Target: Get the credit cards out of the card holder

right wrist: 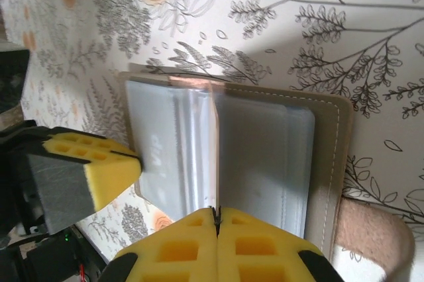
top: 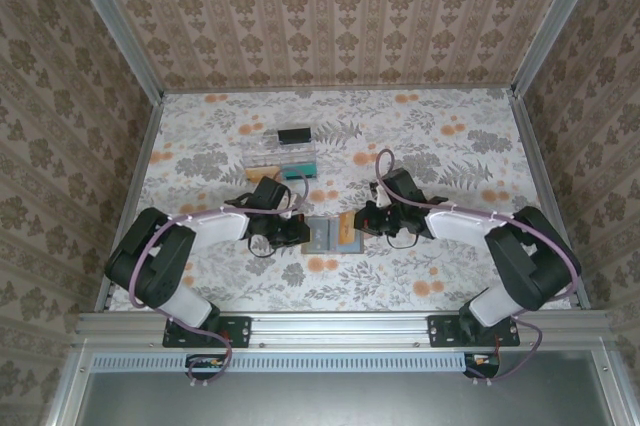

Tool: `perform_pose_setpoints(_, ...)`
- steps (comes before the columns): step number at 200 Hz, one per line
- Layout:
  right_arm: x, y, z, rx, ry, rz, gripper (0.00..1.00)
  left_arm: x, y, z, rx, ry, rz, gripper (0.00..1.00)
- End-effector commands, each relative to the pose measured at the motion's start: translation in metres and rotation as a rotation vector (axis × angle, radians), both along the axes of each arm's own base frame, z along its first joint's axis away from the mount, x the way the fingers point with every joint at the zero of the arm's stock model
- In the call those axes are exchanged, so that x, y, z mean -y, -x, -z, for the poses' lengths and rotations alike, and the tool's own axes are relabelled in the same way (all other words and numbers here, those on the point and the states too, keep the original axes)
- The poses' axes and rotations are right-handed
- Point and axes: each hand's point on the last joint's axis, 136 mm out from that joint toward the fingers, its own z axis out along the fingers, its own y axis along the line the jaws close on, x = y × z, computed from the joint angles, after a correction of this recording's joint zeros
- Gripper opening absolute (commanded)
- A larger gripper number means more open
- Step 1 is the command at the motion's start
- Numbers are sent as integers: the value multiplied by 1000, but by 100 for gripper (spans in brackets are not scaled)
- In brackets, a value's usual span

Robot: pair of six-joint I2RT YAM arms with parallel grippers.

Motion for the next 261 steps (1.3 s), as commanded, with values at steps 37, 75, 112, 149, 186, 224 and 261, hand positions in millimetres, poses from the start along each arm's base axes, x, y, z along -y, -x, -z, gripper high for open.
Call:
perform_pose_setpoints(37,10,-4,-38,73,-14,-15,0,13,-33,-71,123,165,-74,47)
perform_pose_setpoints(75,-1,-15,-86,163,-120,-53,0,31,-49,-121,158,377,-99,48)
perform_pose_setpoints(112,-14,-26,-122,224,-253,-75,0,43,-57,-154,172,520,-97,43)
perform_pose_setpoints(149,-19,-33,-136,241,-325,-82,0,43,-60,-161,168,570,-110,40)
perform_pose_setpoints(186,-25,-33,-145,246,-386,-95,0,43,-61,-159,156,570,-109,40)
perform_pose_setpoints(224,-28,-36,-140,228,-403,-95,0,45,-60,-158,146,590,-102,35)
perform_pose_setpoints(261,-28,-38,-131,214,-400,-82,0,46,-57,-164,152,612,-88,28)
